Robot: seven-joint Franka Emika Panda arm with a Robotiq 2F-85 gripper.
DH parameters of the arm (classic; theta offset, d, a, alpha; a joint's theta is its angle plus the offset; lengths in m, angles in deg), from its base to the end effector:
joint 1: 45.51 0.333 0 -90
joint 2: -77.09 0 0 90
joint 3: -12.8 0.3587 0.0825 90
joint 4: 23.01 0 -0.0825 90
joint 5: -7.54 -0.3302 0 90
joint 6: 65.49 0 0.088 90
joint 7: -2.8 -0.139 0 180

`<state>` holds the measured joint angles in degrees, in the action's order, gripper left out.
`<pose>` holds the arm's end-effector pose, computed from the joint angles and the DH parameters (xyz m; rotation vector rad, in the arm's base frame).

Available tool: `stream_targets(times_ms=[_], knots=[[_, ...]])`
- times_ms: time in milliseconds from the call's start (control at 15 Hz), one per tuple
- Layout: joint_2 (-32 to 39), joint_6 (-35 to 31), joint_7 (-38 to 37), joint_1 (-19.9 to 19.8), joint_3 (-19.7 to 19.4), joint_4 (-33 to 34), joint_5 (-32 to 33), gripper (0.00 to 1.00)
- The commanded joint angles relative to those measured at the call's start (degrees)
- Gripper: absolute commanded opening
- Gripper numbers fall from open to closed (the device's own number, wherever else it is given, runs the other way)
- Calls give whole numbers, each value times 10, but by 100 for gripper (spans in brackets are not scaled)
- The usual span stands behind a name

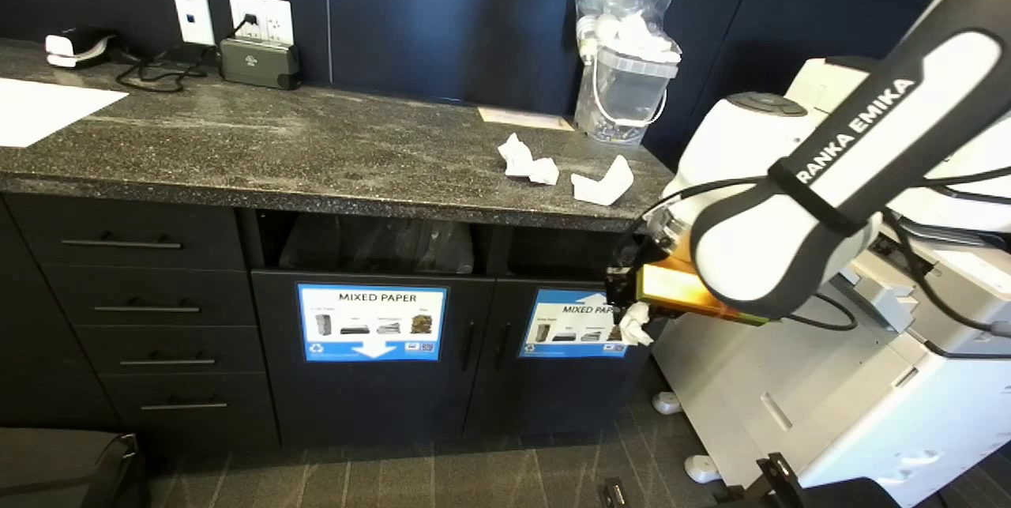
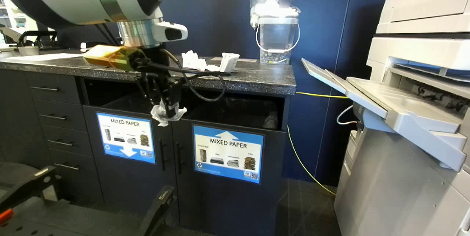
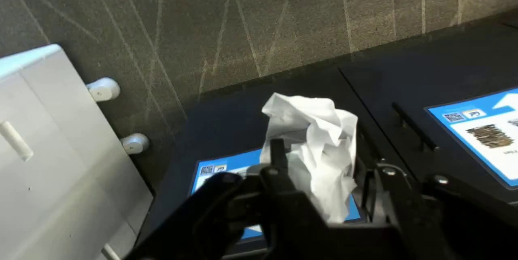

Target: Put one piece of paper in the right bin

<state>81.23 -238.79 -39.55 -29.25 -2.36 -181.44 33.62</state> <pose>0.3907 0.0379 0.2725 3.0581 -0.4155 0.3252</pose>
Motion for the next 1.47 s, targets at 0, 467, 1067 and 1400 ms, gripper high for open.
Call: stream_targets(times_ms=[0,467,1067,1400], knots=[[-24,-49,-4,17,-101,1,163,16],[73,-284,-2,9,-178,74,285,16],[286,-485,273,-116,9,117,-2,16],[382,-514,408,-178,98,181,-105,16]])
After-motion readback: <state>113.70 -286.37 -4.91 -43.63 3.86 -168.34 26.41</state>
